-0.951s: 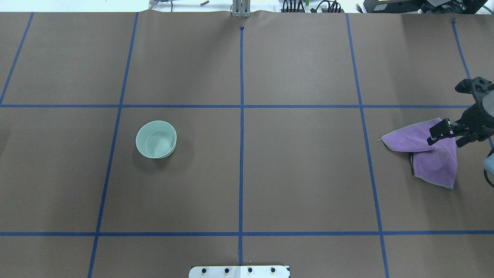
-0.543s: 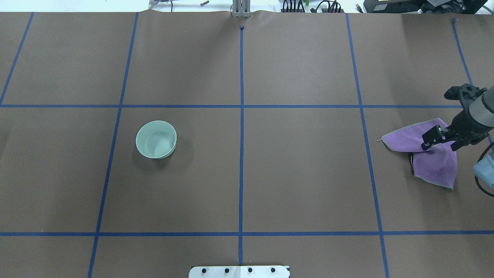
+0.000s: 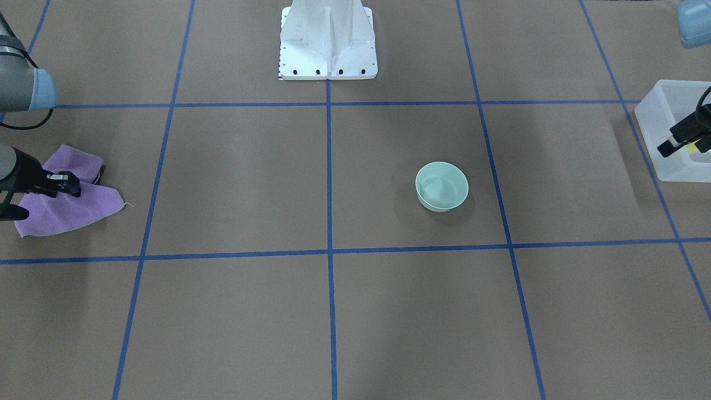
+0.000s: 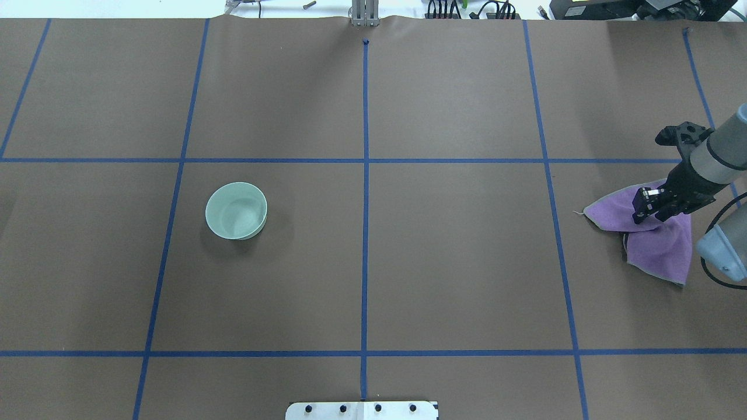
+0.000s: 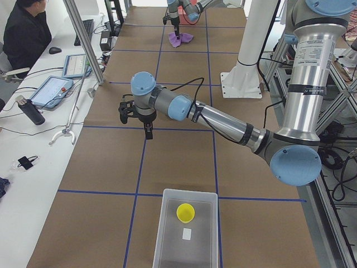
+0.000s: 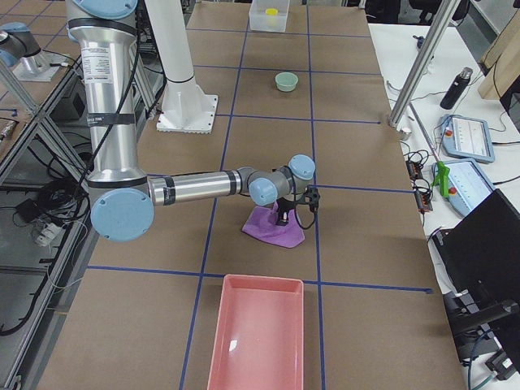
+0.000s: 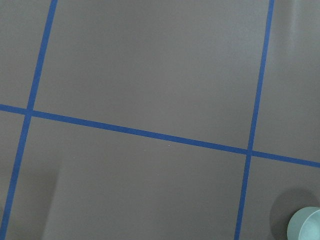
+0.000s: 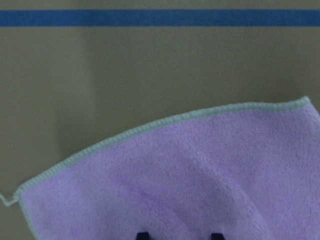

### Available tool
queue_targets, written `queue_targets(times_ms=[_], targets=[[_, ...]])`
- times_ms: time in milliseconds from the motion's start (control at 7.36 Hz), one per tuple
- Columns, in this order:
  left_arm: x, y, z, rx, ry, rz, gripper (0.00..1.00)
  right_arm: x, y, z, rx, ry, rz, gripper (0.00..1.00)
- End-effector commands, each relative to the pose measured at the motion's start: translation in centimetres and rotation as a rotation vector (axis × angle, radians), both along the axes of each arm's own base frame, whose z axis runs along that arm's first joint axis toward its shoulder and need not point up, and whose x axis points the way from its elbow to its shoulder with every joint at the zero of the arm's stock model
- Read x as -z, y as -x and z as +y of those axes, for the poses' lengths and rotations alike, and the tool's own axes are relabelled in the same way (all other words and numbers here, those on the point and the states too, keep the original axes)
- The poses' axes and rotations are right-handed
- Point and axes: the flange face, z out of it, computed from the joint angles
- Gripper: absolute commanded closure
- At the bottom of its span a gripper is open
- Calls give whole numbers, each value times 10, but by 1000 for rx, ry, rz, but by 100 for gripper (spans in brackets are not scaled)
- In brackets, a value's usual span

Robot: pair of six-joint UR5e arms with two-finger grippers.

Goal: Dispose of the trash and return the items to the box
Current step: 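Lift the cloth toward the pink bin while the left gripper reaches the bowl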

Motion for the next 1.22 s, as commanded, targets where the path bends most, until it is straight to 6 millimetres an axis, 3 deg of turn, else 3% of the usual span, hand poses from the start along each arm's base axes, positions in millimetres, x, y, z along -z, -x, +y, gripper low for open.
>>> queue_targets(times_ms=[0, 136, 272, 407, 543, 679, 815, 951, 1086], targets=[[-2, -8, 0, -15, 2, -1, 3, 0, -5, 6, -1, 15, -7, 100], [-3, -10, 0, -20, -5, 0, 3, 10, -7, 6, -4, 17, -27, 100], [-4, -13, -1, -23, -7, 2, 3, 25, -22, 2, -26, 24, -64, 100], [0, -36, 1, -33, 11, 9, 3, 61, -39, 1, -54, 38, -66, 100], [19, -78, -1, 3, 32, 1, 3, 106, -58, 6, -82, 66, -44, 100], [29, -133, 9, 31, 42, 8, 3, 131, -84, 9, -121, 82, -24, 100], [32, -182, 21, 26, 49, -5, 3, 133, -110, 5, -152, 63, -27, 100], [48, -228, 24, 37, 56, -21, 3, 126, -139, -2, -152, 13, -28, 100], [56, -267, 30, 43, 65, -34, 3, 119, -164, -4, -147, -24, 7, 100]])
